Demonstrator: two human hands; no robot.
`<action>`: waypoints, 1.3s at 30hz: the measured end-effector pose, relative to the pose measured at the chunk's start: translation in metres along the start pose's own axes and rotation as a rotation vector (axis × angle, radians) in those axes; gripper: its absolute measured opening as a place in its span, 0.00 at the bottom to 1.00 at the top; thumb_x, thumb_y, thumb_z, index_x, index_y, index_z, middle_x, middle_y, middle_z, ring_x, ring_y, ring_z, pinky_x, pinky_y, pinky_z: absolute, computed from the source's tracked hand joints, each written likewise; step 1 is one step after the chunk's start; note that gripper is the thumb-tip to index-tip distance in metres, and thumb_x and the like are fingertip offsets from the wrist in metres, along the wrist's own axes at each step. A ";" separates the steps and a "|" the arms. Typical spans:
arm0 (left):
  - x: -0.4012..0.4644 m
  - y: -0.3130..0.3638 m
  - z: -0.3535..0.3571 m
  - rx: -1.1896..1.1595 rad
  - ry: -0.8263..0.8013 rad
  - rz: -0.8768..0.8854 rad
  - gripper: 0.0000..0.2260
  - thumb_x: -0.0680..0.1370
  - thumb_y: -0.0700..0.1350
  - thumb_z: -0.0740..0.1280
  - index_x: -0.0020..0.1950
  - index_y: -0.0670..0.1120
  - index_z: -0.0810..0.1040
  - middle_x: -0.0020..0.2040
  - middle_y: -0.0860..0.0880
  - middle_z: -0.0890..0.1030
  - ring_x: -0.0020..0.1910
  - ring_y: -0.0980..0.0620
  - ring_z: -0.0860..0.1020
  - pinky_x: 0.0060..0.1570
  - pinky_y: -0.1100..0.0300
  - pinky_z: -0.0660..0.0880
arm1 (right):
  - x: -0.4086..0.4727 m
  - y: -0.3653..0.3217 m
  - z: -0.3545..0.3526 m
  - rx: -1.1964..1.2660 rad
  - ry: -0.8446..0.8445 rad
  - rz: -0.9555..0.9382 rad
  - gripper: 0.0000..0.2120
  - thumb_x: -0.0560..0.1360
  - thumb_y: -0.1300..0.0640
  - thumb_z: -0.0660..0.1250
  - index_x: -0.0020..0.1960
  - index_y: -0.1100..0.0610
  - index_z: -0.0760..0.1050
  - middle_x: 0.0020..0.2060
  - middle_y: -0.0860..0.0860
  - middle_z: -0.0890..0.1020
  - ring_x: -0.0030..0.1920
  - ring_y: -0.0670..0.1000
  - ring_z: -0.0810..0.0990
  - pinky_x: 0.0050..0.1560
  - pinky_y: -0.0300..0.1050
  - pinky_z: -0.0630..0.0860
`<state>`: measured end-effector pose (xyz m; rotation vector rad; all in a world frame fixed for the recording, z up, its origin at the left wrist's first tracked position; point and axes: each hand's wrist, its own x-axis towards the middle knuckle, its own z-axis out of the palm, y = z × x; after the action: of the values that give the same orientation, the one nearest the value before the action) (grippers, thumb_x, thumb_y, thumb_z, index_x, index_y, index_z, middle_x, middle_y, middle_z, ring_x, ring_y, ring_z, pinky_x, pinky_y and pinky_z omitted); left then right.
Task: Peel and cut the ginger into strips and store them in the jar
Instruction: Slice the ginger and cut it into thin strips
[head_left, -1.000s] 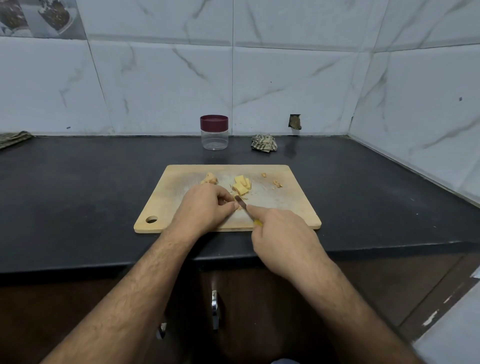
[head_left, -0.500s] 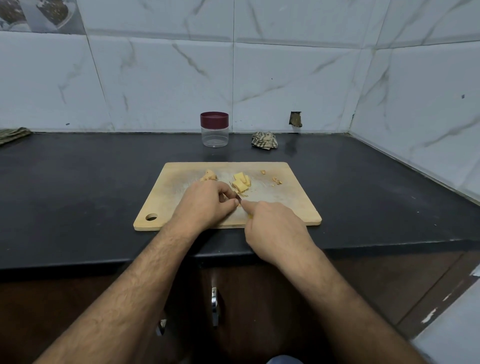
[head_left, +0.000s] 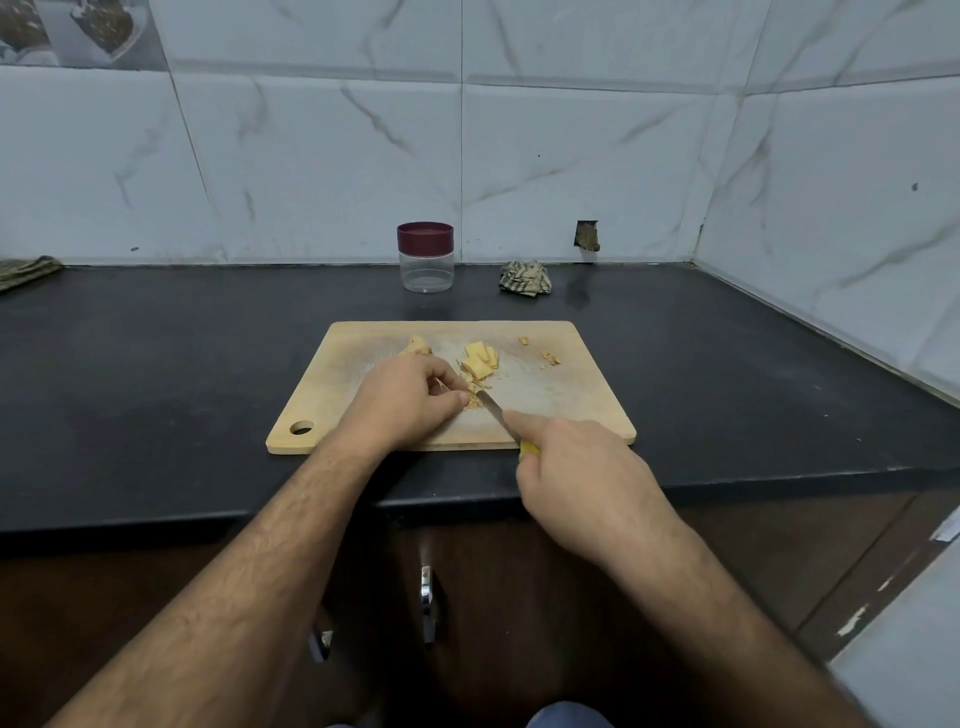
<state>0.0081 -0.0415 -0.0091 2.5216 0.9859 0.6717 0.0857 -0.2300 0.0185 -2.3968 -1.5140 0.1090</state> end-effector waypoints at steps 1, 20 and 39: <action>0.000 0.000 0.000 -0.003 -0.005 -0.008 0.02 0.76 0.49 0.70 0.45 0.55 0.82 0.35 0.57 0.75 0.36 0.58 0.72 0.32 0.65 0.64 | 0.000 0.000 0.000 0.012 0.013 0.006 0.22 0.81 0.57 0.54 0.72 0.42 0.65 0.51 0.48 0.78 0.48 0.50 0.76 0.42 0.47 0.77; 0.012 0.002 -0.003 -0.100 -0.071 -0.149 0.05 0.73 0.45 0.70 0.37 0.47 0.81 0.38 0.53 0.82 0.43 0.51 0.80 0.48 0.55 0.77 | 0.023 -0.016 0.009 0.020 0.001 0.011 0.22 0.78 0.60 0.57 0.69 0.45 0.69 0.46 0.49 0.73 0.46 0.52 0.71 0.43 0.46 0.70; 0.025 0.014 -0.016 -0.101 -0.238 -0.249 0.04 0.72 0.44 0.75 0.40 0.48 0.82 0.42 0.50 0.82 0.40 0.54 0.75 0.40 0.61 0.71 | 0.029 -0.015 0.011 -0.051 -0.045 0.023 0.26 0.79 0.61 0.57 0.74 0.42 0.63 0.56 0.52 0.78 0.54 0.53 0.76 0.45 0.47 0.73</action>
<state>0.0231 -0.0318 0.0178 2.2750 1.1213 0.3303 0.0830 -0.1963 0.0154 -2.4678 -1.5269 0.1324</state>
